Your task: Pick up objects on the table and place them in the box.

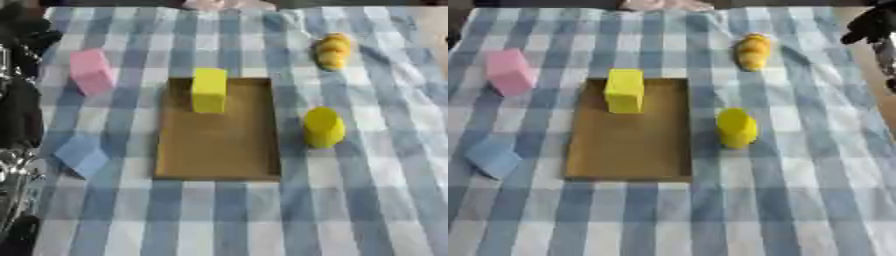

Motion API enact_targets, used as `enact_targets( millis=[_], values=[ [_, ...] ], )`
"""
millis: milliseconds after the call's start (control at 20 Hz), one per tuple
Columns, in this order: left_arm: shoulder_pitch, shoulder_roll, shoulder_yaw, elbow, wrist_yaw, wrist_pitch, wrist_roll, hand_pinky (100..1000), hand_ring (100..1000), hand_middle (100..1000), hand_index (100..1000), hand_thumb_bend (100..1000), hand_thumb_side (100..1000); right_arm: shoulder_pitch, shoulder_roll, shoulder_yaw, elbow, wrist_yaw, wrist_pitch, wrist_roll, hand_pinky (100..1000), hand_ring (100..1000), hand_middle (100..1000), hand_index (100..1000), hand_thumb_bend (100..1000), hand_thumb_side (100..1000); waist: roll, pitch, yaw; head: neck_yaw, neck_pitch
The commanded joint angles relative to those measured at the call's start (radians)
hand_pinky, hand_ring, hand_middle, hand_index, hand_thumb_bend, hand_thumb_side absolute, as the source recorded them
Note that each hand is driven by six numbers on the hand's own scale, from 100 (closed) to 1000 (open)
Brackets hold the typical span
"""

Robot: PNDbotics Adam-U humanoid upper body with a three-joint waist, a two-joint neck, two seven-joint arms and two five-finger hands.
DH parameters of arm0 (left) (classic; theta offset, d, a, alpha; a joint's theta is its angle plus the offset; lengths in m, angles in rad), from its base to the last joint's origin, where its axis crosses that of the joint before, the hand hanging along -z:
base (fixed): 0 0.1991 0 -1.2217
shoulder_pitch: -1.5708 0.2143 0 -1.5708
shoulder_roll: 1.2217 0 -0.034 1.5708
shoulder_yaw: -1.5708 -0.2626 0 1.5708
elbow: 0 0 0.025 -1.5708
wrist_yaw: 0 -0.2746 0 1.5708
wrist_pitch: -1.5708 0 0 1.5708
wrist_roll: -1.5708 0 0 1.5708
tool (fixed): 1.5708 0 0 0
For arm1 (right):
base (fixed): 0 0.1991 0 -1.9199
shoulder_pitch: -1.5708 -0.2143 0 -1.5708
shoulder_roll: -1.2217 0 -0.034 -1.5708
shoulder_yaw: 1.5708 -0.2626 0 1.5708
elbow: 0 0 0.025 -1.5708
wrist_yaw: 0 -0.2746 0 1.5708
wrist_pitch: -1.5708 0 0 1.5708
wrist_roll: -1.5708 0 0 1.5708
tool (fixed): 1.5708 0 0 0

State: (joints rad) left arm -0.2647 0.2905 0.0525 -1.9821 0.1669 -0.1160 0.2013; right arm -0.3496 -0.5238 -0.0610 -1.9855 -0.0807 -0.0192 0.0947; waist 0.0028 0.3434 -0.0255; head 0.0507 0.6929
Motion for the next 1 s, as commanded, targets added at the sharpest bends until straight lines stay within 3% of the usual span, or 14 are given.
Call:
enact_targets(
  millis=[50, 400, 650, 750, 850, 1000],
  values=[
    [-0.006, 0.014, 0.005, -0.018, 0.002, 0.0, -0.001, 919, 720, 668, 860, 101, 739, -0.003, -0.016, -0.007, -0.015, 0.008, 0.0, 0.003, 869, 620, 585, 904, 100, 523, -0.003, -0.021, -0.001, -0.003, -0.014],
    [-0.006, 0.013, 0.006, -0.018, 0.002, 0.0, 0.0, 919, 720, 668, 860, 101, 739, -0.007, -0.028, -0.006, -0.015, 0.009, -0.004, 0.002, 867, 624, 588, 905, 100, 523, -0.005, -0.021, 0.001, 0.001, -0.007],
    [-0.006, 0.015, 0.005, -0.018, 0.001, 0.0, -0.001, 919, 719, 667, 859, 100, 741, -0.007, -0.082, 0.005, -0.015, 0.05, -0.013, 0.038, 864, 641, 608, 920, 100, 522, -0.006, -0.017, 0.004, 0.008, 0.008],
    [-0.007, 0.017, 0.005, -0.018, 0.0, 0.0, -0.002, 919, 719, 667, 859, 100, 740, -0.009, -0.128, 0.015, -0.015, 0.097, -0.016, 0.075, 859, 658, 621, 922, 100, 475, -0.006, -0.014, 0.005, 0.009, 0.008],
    [-0.008, 0.02, 0.004, -0.018, -0.001, -0.001, -0.002, 919, 719, 667, 859, 100, 740, -0.018, -0.193, 0.029, -0.015, 0.163, -0.031, 0.114, 849, 688, 655, 921, 100, 340, -0.006, -0.011, 0.007, 0.011, 0.005],
    [-0.009, 0.023, 0.003, -0.018, -0.001, -0.001, -0.003, 919, 718, 666, 859, 100, 742, -0.046, -0.311, 0.062, -0.015, 0.272, -0.069, 0.16, 835, 725, 694, 914, 100, 237, -0.007, -0.008, 0.007, 0.011, 0.0]
  ],
)
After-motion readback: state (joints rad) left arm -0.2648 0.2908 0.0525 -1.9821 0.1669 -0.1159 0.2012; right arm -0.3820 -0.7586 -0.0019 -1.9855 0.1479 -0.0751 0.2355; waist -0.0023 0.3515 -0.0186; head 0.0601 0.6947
